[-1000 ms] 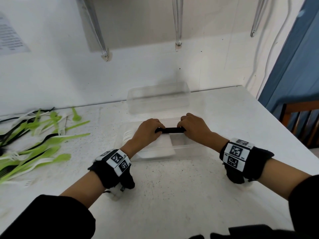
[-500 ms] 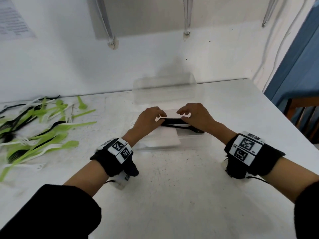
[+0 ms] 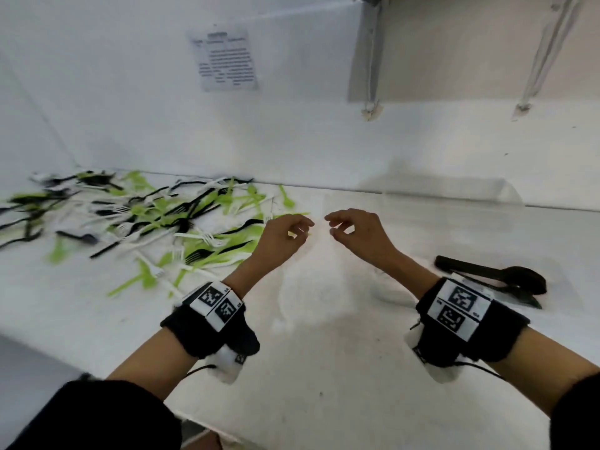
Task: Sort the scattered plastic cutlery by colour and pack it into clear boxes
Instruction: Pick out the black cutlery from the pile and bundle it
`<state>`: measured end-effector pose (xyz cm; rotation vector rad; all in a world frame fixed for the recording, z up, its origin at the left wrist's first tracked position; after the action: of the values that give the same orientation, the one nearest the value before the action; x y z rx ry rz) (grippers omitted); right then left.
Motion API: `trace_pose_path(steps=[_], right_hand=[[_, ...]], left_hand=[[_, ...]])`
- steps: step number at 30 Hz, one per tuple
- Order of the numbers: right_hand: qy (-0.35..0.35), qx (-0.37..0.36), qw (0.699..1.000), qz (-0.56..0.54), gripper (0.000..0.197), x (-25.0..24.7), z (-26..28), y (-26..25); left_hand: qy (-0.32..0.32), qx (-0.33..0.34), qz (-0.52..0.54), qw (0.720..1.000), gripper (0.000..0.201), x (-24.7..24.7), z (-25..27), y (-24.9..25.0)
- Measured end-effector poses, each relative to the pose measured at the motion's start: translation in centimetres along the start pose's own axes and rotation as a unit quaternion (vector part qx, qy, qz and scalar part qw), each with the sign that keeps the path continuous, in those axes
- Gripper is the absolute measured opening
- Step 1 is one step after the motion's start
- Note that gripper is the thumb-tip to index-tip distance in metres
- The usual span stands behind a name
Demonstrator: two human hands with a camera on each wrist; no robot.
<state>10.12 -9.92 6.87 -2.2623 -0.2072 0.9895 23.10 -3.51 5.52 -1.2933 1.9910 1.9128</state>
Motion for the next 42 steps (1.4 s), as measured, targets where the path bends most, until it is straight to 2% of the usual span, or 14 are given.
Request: trace_pose_path(steps=[8,18,26,32,42], right_hand=[[-0.095,-0.049,0.993,-0.044,0.032,15.6,-7.5,-6.7],[-0.198,-0.1,0.973,-0.071,0.036,30.9,-12.4,-14.5],[-0.245,-0.141,0.954,-0.097,0.033,40.1,-14.7,-20.0],[-0.266,-0.172,0.941,-0.119,0.033,45.7,-16.5,-23.4],[-0.244,-0.145,0.951,-0.127,0.034,53.0,-22.9,-24.8]], left_hand=[[0.063,-0.082,-0.053,0.993,0.029,-15.7,2.3,-11.0],[0.136,-0.165,-0.078,0.974,0.033,-27.9,7.5,-20.3],[0.198,-0.224,-0.084,0.951,0.033,-35.4,11.4,-26.8],[0.228,-0.243,-0.089,0.939,0.032,-40.1,12.4,-30.9],[0.175,-0.234,-0.101,0.951,0.031,-46.5,8.3,-35.9]])
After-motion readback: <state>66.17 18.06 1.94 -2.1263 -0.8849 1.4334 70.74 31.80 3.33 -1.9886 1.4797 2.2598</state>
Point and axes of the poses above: each hand's wrist, its own z-axis away from the middle knuckle, its own x-axis out of the palm, y = z × x, the point moved 10 cm from there along -z, towards the middle knuckle, and after that the axes turned 14 degrees about -x, right-handed, at the moved point
